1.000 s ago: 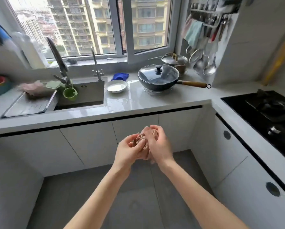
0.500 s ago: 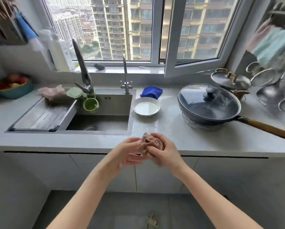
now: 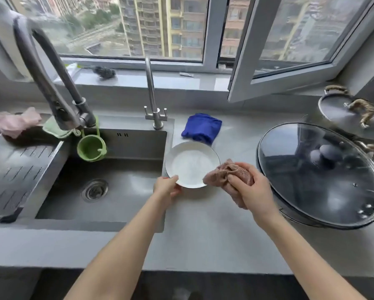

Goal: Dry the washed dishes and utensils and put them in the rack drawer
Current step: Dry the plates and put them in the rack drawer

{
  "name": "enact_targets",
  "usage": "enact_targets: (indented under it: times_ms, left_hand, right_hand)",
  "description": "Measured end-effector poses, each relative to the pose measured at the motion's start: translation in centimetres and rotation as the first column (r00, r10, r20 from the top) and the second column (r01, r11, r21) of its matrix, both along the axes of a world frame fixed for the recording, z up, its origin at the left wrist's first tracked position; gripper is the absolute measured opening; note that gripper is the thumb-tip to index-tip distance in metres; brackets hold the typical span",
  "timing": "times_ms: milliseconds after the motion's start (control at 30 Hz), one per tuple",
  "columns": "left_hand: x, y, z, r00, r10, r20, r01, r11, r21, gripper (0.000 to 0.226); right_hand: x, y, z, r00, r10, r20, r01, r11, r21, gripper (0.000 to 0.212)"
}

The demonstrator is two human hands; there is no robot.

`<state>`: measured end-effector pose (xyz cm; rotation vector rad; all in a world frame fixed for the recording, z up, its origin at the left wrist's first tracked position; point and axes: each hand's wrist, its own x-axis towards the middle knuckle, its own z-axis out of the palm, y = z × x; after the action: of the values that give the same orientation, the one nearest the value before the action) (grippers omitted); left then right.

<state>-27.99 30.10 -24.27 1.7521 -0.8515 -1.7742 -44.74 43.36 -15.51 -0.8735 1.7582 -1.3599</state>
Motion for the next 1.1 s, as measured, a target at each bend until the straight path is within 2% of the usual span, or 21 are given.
enact_targets:
  times_ms: [67,167,400,500,633,733,867,933,1000,1100]
  left_hand:
    - [-0.9,-1.8,-1.0,0.997,0.024,0.075,-0.021,0.999,-0.030,0.027]
    - [-1.3,-3.4,-1.8,0.985,-0.040,0.169,0.049,0.997,-0.052,0.036]
    - [2.9,-5.8,1.2,0.984,-0.143,-0.105,0.149,0.987,0.053,0.042]
    - [6.9,-6.9,3.4,0.978,-0.174,-0.113,0.180,0.983,0.045,0.038]
    - [12.9,-8.9,5.8,0.967,-0.251,-0.046,0.252,0.968,0.020,0.038]
    - [16.4,-10.5,6.7,0.940,-0.316,0.131,0.324,0.945,-0.040,0.035]
    - [18.4,-11.7,7.7,0.785,-0.384,0.487,0.510,0.846,-0.154,0.015]
    - [18.7,-11.9,7.9,0.596,-0.397,0.698,0.672,0.723,-0.162,0.018]
    - [18.7,-11.9,7.9,0.412,-0.347,0.842,0.792,0.594,-0.143,0.014]
    - [18.4,-12.0,7.5,0.249,-0.277,0.928,0.864,0.496,-0.084,0.028]
  right_hand:
    - [-0.8,-0.9,0.0,1.000,-0.024,0.013,0.023,1.000,0.021,0.030]
    - [-1.3,-2.1,-0.2,0.997,-0.077,-0.001,0.077,0.996,0.049,0.035]
    - [0.3,-4.2,0.5,0.976,-0.202,-0.084,0.206,0.977,0.049,0.034]
    - [1.5,-5.3,0.6,0.973,-0.201,-0.112,0.209,0.976,0.065,0.036]
    - [3.6,-6.9,1.0,0.972,-0.202,-0.116,0.208,0.977,0.044,0.034]
    - [5.4,-8.3,1.2,0.978,-0.169,-0.123,0.176,0.983,0.048,0.034]
    - [7.9,-9.9,1.4,0.982,-0.142,-0.127,0.148,0.988,0.038,0.033]
    - [9.1,-10.5,1.4,0.980,-0.134,-0.147,0.140,0.990,0.029,0.033]
    - [10.2,-11.0,1.3,0.976,-0.125,-0.179,0.132,0.991,0.029,0.034]
    - [11.8,-11.4,1.0,0.962,-0.085,-0.259,0.098,0.995,0.034,0.035]
